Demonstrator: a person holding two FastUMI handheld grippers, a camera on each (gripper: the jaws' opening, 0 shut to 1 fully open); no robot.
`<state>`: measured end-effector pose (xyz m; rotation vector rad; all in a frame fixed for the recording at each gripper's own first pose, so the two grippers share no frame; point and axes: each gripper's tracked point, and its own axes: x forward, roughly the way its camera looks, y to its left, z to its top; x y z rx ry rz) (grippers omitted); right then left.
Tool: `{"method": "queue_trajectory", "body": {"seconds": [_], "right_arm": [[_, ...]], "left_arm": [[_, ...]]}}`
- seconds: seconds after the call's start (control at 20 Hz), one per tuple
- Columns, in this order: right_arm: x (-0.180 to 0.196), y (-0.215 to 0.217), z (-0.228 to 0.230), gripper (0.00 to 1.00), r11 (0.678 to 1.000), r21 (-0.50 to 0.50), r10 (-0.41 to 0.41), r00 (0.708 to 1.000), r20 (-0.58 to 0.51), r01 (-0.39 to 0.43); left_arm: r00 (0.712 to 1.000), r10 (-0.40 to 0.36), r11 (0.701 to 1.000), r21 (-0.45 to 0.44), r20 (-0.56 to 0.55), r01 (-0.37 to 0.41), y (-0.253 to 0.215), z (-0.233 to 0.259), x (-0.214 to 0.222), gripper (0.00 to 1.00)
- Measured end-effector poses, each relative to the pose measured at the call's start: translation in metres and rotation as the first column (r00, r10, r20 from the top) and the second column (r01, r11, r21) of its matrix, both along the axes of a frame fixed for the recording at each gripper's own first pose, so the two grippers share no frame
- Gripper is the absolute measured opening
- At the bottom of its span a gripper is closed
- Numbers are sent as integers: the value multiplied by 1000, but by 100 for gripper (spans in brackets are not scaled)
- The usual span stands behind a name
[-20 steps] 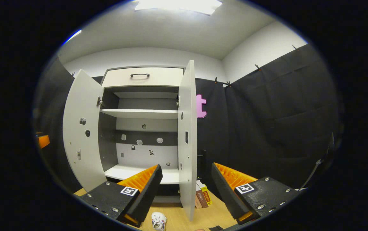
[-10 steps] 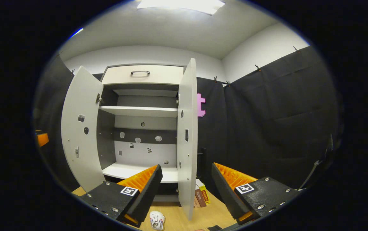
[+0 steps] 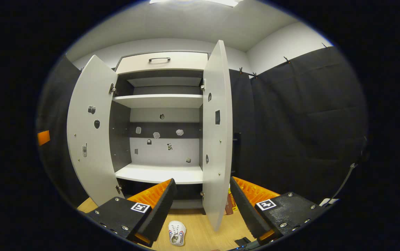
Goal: Grab one shoe with the right hand and put it into the shoe cabinet, grab the other shoe with the left hand and put it into the shoe cabinet; then close the right door with the right hand and the left door with the left hand.
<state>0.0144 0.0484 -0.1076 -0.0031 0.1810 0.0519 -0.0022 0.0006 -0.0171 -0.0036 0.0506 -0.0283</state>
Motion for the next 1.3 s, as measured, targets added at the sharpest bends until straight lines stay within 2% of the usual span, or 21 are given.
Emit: {"method": "queue_trajectory", "body": {"seconds": [0.3, 0.45, 0.75, 0.95, 1.3], "right_arm": [[4, 32, -92, 95, 999, -3, 45, 989, -140, -45], [11, 36, -144, 95, 999, -24, 19, 980, -198, -24], [16, 48, -249, 95, 997, -73, 13, 956, -292, -36], [16, 55, -323, 95, 990, -116, 34, 927, -373, -83], [16, 63, -423, 90, 979, -139, 52, 846, -531, -147]], "left_arm": [[999, 38, 999, 12, -18, -38, 18, -9, -5, 97], [998, 61, 998, 20, -30, -60, 28, -15, -8, 97], [992, 117, 993, 36, -48, -115, 47, -25, -15, 96], [985, 159, 985, 70, -63, -155, 63, -32, -19, 96], [969, 236, 968, 108, -72, -228, 87, -39, -29, 97]]}}
